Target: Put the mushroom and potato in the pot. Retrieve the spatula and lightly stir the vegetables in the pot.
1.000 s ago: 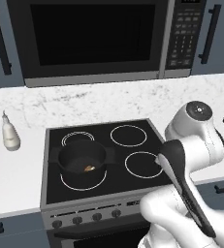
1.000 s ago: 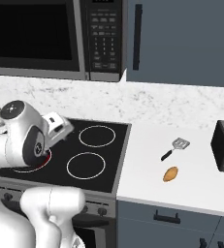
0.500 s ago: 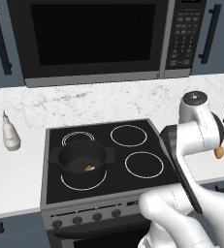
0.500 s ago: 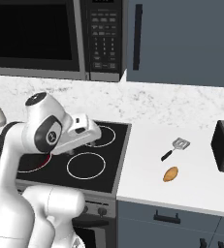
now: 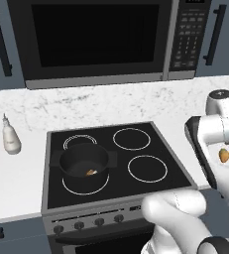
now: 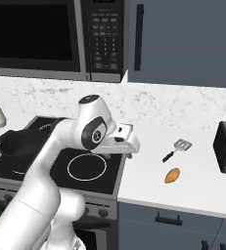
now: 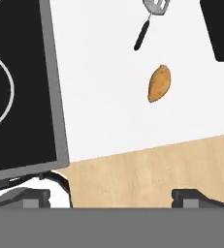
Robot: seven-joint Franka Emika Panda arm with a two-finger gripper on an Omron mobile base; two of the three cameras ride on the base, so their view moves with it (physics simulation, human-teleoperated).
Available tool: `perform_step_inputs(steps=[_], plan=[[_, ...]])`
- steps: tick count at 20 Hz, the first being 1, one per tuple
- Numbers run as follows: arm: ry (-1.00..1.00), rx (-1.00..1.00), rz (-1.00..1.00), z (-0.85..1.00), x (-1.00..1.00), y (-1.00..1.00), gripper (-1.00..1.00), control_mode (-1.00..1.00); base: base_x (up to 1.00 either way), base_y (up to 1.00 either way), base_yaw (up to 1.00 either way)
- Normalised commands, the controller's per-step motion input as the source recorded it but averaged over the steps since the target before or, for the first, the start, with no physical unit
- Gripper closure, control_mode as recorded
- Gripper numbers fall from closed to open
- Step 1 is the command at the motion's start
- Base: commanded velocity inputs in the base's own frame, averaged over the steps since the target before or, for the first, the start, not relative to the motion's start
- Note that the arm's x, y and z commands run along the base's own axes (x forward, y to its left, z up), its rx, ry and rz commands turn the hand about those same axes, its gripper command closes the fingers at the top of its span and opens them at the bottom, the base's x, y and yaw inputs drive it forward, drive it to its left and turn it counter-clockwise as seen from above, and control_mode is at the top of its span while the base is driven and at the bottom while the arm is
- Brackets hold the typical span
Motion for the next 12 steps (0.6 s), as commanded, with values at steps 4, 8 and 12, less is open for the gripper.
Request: perform_step_inputs(steps=[4,8,12], plan=[[0.00,0.12,-0.32,-0.49,0.23,-1.00,-1.00,-1.00,0.00,0.00,0.00],[0.00,0.12,-0.24,-0.43,0.31,-1.00,-1.00,-1.00,0.00,0.00,0.00],[0.00,0.05,-0.12,-0.54,0.47,-1.00,-1.00,-1.00,0.00,0.00,0.00]])
